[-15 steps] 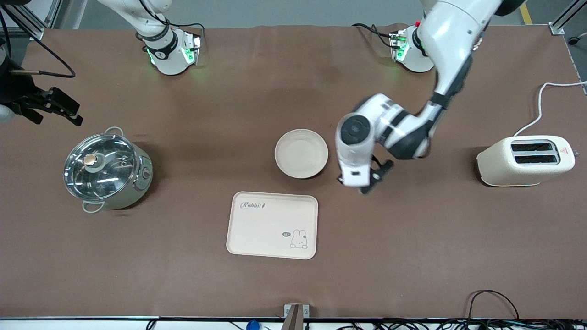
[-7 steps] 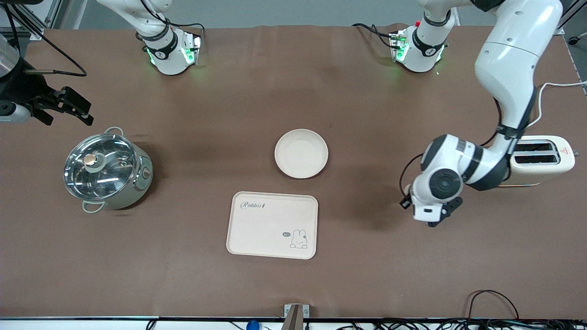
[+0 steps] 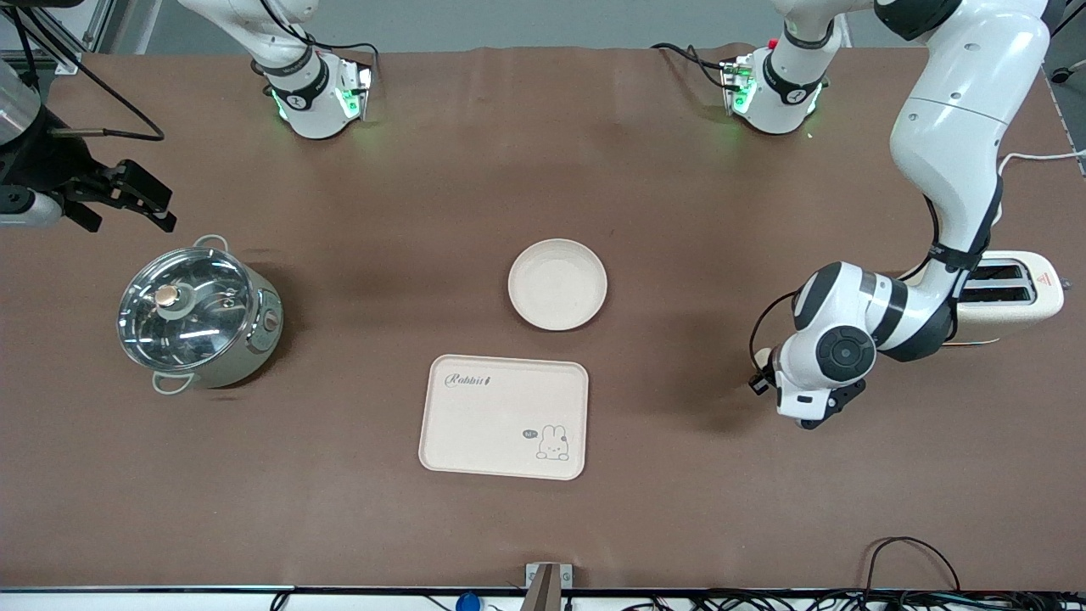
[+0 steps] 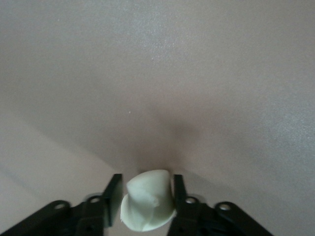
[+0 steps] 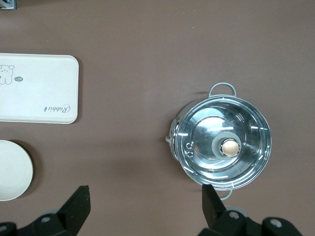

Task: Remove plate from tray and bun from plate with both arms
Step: 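Lower the bun onto the table beside the toaster and open the left gripper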

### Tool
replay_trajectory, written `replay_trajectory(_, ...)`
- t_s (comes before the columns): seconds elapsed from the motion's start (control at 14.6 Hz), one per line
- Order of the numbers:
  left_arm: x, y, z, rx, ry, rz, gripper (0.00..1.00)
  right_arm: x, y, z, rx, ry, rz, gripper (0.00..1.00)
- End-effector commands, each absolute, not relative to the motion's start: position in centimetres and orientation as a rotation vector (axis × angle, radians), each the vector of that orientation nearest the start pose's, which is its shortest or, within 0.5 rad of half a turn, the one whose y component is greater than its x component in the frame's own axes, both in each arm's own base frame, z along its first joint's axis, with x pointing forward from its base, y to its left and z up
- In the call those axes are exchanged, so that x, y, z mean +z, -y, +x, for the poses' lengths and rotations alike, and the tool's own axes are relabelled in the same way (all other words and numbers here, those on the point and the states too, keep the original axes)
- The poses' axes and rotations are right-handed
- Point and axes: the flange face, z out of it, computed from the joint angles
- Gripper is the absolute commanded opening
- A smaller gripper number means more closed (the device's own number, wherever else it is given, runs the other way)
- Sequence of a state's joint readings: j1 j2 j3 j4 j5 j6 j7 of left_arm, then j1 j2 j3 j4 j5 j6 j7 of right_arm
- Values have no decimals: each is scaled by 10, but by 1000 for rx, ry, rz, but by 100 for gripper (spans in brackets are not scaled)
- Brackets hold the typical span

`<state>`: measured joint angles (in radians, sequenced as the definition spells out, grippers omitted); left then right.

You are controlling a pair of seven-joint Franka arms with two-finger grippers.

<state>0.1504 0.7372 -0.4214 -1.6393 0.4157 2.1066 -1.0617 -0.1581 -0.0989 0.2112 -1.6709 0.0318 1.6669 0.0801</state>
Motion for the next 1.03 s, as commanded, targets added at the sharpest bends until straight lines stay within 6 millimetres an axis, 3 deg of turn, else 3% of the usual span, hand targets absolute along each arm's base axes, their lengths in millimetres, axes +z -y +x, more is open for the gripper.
replay_trajectory(0.0,207,122,662,133,820,-2882,100,635,-36,530,-141,-42,-3120,100)
replay_trajectory(0.07,216,126,664,125,773,-2901,100,636,-37,530,-146,-34,-3121,100)
replay_trajectory(0.21,256,134,670,109,759,-2899,100,637,-43,530,-148,-17,-3122,100)
replay_trajectory(0.55,369,168,684,78,695,-2950,100,630,-49,533,-125,4,-3122,100)
replay_trajectory(0.69,419,166,679,-20,568,-2985,100,630,-49,532,-120,4,-3123,100)
replay_trajectory(0.75,442,156,676,-49,508,-2994,100,630,-49,532,-122,4,-3124,100)
replay_trajectory(0.96,506,147,656,-68,350,-3047,100,630,-47,532,-120,-5,-3124,100)
